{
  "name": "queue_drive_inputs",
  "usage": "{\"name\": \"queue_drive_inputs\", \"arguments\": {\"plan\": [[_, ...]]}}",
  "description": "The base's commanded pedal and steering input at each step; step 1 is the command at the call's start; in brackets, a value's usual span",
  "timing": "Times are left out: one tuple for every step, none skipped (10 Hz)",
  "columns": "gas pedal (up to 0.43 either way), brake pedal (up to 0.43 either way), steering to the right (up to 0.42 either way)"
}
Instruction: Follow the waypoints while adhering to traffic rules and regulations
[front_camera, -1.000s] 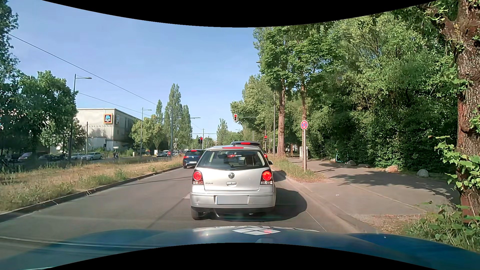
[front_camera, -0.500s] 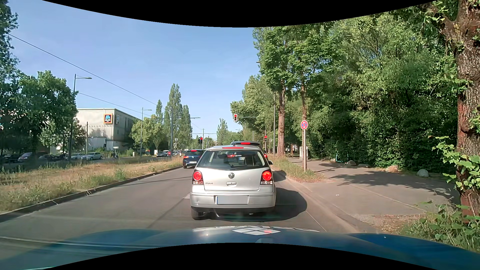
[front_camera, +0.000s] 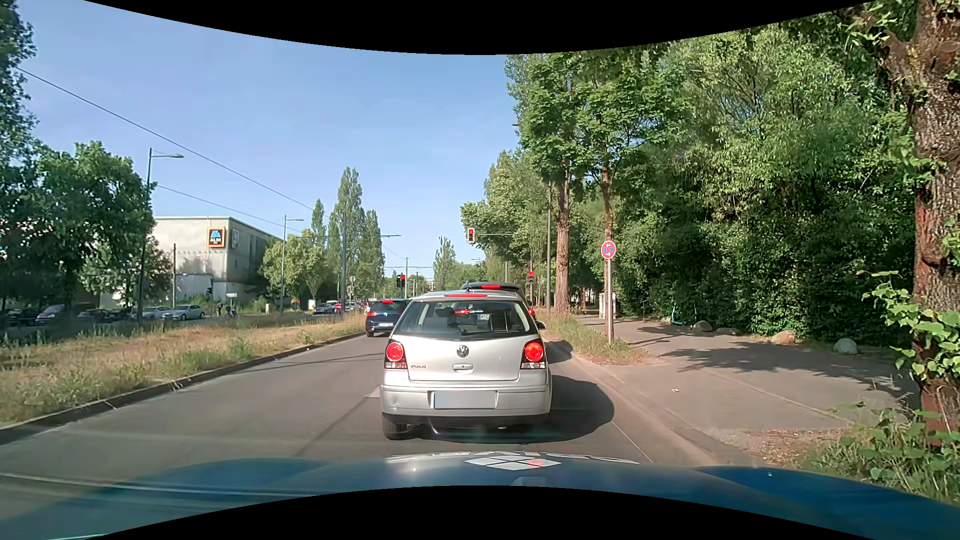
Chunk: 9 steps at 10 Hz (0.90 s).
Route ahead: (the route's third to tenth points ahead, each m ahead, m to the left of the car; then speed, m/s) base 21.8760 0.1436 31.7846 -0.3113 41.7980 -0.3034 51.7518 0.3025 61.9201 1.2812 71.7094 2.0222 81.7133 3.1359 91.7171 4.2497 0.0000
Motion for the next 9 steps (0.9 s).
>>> {"name": "queue_drive_inputs", "arguments": {"plan": [[0.000, 0.262, -0.007], [0.000, 0.262, -0.007], [0.000, 0.256, -0.007], [0.000, 0.256, -0.007], [0.000, 0.262, -0.007], [0.000, 0.262, -0.007], [0.000, 0.262, -0.007], [0.000, 0.262, -0.007], [0.000, 0.262, -0.007]]}}
